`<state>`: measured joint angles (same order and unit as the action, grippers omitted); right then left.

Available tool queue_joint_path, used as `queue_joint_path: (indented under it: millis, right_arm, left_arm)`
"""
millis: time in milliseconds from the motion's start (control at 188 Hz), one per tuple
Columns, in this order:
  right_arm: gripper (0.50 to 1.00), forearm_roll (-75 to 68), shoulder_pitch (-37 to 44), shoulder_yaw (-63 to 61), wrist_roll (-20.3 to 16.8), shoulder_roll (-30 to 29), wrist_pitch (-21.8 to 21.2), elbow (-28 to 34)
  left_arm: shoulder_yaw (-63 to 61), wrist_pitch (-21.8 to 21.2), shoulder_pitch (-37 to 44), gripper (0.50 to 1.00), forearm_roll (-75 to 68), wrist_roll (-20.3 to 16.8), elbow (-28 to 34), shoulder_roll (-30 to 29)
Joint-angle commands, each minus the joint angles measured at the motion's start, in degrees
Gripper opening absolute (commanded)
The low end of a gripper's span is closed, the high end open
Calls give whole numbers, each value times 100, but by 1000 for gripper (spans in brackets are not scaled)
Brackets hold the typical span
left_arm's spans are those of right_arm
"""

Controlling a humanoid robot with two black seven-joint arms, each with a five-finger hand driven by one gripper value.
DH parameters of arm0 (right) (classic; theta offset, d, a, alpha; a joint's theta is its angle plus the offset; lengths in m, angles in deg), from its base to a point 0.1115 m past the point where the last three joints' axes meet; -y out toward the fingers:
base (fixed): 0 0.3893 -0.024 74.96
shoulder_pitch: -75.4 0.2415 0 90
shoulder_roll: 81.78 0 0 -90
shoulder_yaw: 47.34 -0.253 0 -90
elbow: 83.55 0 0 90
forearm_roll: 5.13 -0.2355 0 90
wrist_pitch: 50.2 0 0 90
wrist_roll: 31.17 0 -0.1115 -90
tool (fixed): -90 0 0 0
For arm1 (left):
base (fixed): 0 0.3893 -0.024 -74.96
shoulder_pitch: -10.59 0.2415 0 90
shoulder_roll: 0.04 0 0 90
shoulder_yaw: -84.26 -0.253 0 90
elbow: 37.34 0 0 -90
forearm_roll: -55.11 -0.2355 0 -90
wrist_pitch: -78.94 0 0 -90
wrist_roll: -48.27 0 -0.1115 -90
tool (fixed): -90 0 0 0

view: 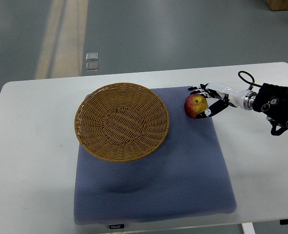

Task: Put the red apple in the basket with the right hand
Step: 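Close the right hand's fingers around the red apple and lift it, then carry the apple with the right hand over the wicker basket and lower it, then open the right hand to release the apple and withdraw upward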

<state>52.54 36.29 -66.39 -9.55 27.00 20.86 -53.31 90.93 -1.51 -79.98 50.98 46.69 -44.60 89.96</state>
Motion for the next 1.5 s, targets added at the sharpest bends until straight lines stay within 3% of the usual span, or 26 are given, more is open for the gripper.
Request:
queue_joint_path:
  millis: [0, 53, 58, 69, 112, 159, 165, 186, 547, 611, 770, 866, 1169, 1174, 1254, 1328, 1493]
  right_arm:
    - [776, 86, -9, 7, 8, -23, 13, -1]
    - [776, 86, -9, 7, 8, -23, 13, -1]
    - [724, 86, 0, 7, 8, -32, 13, -1]
    - [711, 86, 0, -2, 8, -40, 13, -1]
    - [668, 86, 9, -2, 8, -58, 13, -1]
    - [668, 86, 9, -2, 8, -58, 13, -1]
    - [632, 86, 70, -2, 17, -75, 13, -1]
    - [619, 86, 105, -2, 17, -93, 22, -1]
    - [613, 42, 606, -20, 79, -269, -5, 8]
    - [627, 42, 799, -11, 79, -594, -66, 16]
    - [643, 77, 940, 7, 79, -752, -93, 183]
    - [662, 95, 1063, 112, 70, -1104, -321, 412]
    - [723, 103, 1213, 771, 52, -1596, -286, 465]
    - [760, 121, 1213, 876, 52, -1701, -269, 465]
    - [809, 156, 1213, 973, 44, -1754, -251, 465]
    - [899, 156, 1222, 973, 44, -1781, -242, 456]
    - [915, 103, 1222, 912, 44, -1719, -251, 447]
  left_arm:
    - [0, 3, -5, 1000, 0, 0, 5, 0]
    - [0, 3, -5, 1000, 0, 0, 5, 0]
    - [0, 3, -14, 1000, 0, 0, 5, 0]
    - [0, -6, -14, 1000, 0, 0, 5, 0]
    - [0, 3, -14, 1000, 0, 0, 5, 0]
    - [0, 3, -14, 1000, 0, 0, 5, 0]
    - [0, -6, -14, 1000, 0, 0, 5, 0]
    - [0, -6, -14, 1000, 0, 0, 5, 0]
    - [0, -6, -14, 1000, 0, 0, 5, 0]
    - [0, 3, -14, 1000, 0, 0, 5, 0]
    - [0, 3, -14, 1000, 0, 0, 5, 0]
    - [0, -6, -14, 1000, 0, 0, 14, 0]
    - [0, -6, -23, 1000, 0, 0, 14, 0]
    - [0, 3, -31, 1000, 0, 0, 22, 0]
    - [0, -6, -32, 1000, 0, 0, 14, 0]
    - [0, 3, -40, 1000, 0, 0, 14, 0]
    - [0, 3, -67, 1000, 0, 0, 14, 0]
